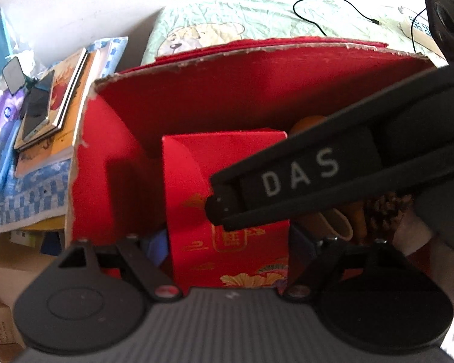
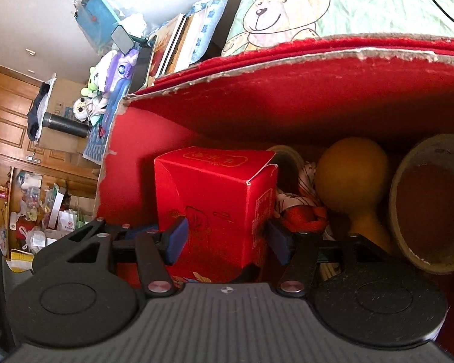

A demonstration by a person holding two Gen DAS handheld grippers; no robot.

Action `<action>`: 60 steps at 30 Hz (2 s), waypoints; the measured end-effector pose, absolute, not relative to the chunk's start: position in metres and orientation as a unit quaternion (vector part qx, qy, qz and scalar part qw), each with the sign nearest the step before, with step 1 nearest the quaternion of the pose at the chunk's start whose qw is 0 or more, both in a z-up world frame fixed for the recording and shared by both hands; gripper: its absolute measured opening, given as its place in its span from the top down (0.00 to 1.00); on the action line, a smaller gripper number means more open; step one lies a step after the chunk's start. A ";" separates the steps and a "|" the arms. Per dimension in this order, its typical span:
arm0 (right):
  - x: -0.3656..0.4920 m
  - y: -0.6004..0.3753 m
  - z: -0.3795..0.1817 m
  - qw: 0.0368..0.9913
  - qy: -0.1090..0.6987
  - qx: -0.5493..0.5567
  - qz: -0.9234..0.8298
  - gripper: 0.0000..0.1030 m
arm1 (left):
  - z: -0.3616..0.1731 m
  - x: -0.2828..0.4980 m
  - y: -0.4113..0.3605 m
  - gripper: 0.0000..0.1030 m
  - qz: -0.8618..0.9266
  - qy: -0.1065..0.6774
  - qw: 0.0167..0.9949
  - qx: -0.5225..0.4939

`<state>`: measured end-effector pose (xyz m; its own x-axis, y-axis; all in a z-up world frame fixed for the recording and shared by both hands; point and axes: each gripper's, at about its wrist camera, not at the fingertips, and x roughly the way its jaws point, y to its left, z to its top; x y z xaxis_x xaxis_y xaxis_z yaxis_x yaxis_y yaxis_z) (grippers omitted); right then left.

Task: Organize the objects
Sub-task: 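Lower the held gift box into the red box beside the gourd, then open the right gripper to release the gift box upright in the box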

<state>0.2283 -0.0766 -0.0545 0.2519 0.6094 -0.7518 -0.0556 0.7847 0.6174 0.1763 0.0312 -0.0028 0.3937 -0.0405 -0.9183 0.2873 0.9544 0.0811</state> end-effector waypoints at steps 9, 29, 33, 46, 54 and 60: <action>0.230 -0.075 -0.052 0.765 0.562 0.228 0.216 0.39 | -0.005 0.176 0.029 0.19 -0.093 0.543 0.826 0.121; 0.219 -0.103 -0.047 0.802 0.469 0.307 0.207 0.44 | -0.005 0.179 0.023 0.11 -0.071 0.546 0.824 0.130; 0.218 -0.106 -0.047 0.804 0.460 0.313 0.209 0.44 | 0.001 0.177 0.023 0.10 -0.066 0.544 0.827 0.126; 0.219 -0.110 -0.050 0.805 0.457 0.328 0.190 0.44 | 0.010 0.176 0.022 0.05 -0.044 0.522 0.839 0.148; 0.219 -0.112 -0.051 0.806 0.459 0.326 0.186 0.44 | 0.010 0.176 0.010 0.04 -0.051 0.514 0.843 0.152; 0.219 -0.113 -0.051 0.808 0.456 0.326 0.181 0.44 | 0.007 0.175 0.008 0.04 -0.054 0.502 0.849 0.157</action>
<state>0.2188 -0.1130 -0.0513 0.5180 0.5905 -0.6189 0.0045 0.7216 0.6923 0.1751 0.0078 0.0074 0.4909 0.0664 -0.8687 0.2492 0.9447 0.2131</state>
